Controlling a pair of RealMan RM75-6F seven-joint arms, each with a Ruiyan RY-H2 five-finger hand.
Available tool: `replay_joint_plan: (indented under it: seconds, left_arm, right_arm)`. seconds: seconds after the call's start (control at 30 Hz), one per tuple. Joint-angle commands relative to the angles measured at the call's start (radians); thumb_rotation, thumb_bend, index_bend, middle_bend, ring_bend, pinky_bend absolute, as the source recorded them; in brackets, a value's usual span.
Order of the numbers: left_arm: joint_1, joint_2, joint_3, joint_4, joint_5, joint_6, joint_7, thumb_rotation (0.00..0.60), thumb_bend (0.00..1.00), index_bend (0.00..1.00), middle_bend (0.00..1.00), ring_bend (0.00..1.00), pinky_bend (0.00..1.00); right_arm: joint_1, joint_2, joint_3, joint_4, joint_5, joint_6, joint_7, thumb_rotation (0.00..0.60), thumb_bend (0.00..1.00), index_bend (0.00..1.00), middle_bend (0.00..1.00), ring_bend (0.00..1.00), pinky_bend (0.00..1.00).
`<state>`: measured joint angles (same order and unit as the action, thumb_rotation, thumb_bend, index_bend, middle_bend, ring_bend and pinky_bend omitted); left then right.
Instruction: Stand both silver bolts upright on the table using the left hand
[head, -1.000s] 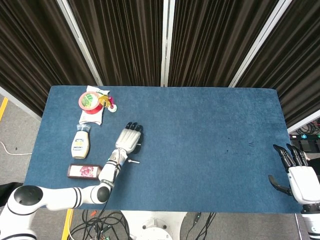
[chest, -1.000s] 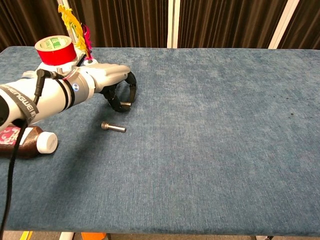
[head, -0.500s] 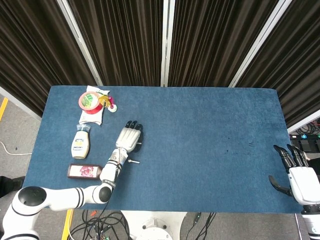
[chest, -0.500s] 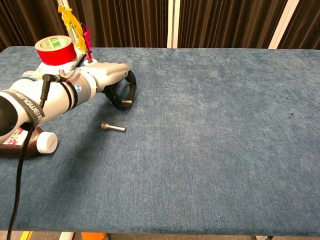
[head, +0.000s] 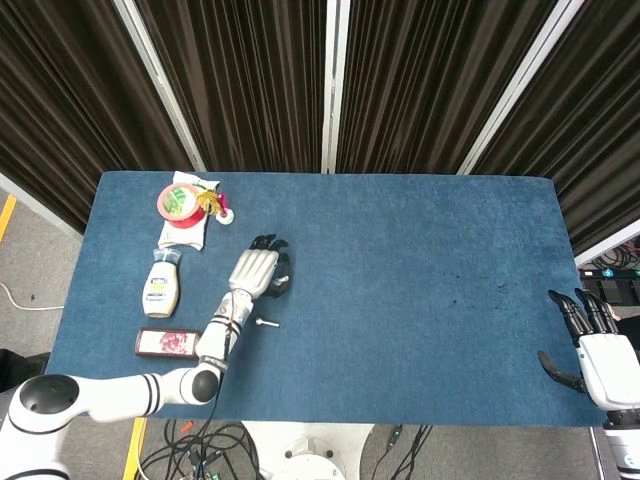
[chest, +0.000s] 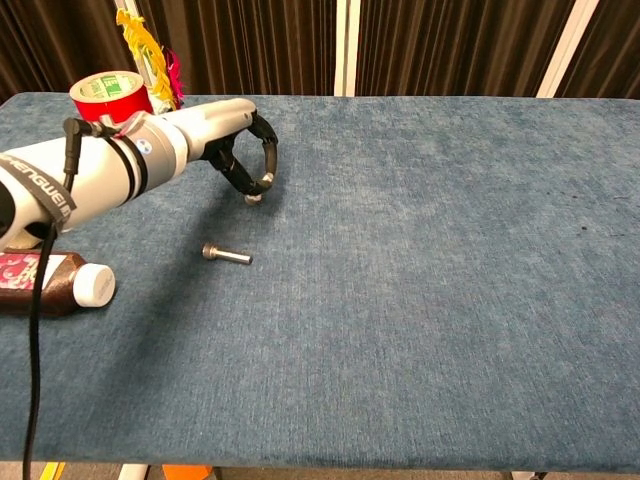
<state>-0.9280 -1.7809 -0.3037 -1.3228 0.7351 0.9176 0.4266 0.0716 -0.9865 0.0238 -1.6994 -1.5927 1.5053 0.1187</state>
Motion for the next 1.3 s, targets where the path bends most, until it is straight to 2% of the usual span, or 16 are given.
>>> replay_joint_plan:
  seconds: [0.03,0.33,0.9,1.13,1.3]
  left_arm:
    - [0.012,-0.002,-0.011,0.024,0.016,-0.023,-0.055,0.6,0.39,0.54,0.15,0.0,0.0]
    - [0.031,-0.013,-0.017,0.077,0.067,-0.039,-0.159,0.6,0.38,0.53,0.15,0.0,0.0]
    - [0.061,-0.003,0.007,0.102,0.106,-0.034,-0.19,0.6,0.39,0.46,0.15,0.0,0.0]
    - [0.081,0.031,0.018,0.049,0.154,0.004,-0.189,0.6,0.39,0.31,0.15,0.0,0.0]
    - [0.136,0.123,0.046,-0.073,0.227,0.087,-0.179,0.6,0.39,0.3,0.15,0.0,0.0]
  right_arm:
    - [0.0,0.0,0.0,0.0,0.0,0.0,0.0,0.6,0.22,0.03,0.14,0.0,0.0]
    - [0.002,0.0,0.002,-0.001,0.001,-0.004,0.0,0.6,0.22,0.03,0.14,0.0,0.0]
    - [-0.002,0.001,0.002,-0.005,-0.008,0.006,-0.004,0.6,0.22,0.03,0.14,0.0,0.0]
    - [0.001,0.001,0.002,-0.006,-0.018,0.008,-0.004,0.6,0.22,0.03,0.14,0.0,0.0]
    - [0.004,0.0,0.003,-0.001,-0.025,0.008,0.002,0.6,0.22,0.03,0.14,0.0,0.0]
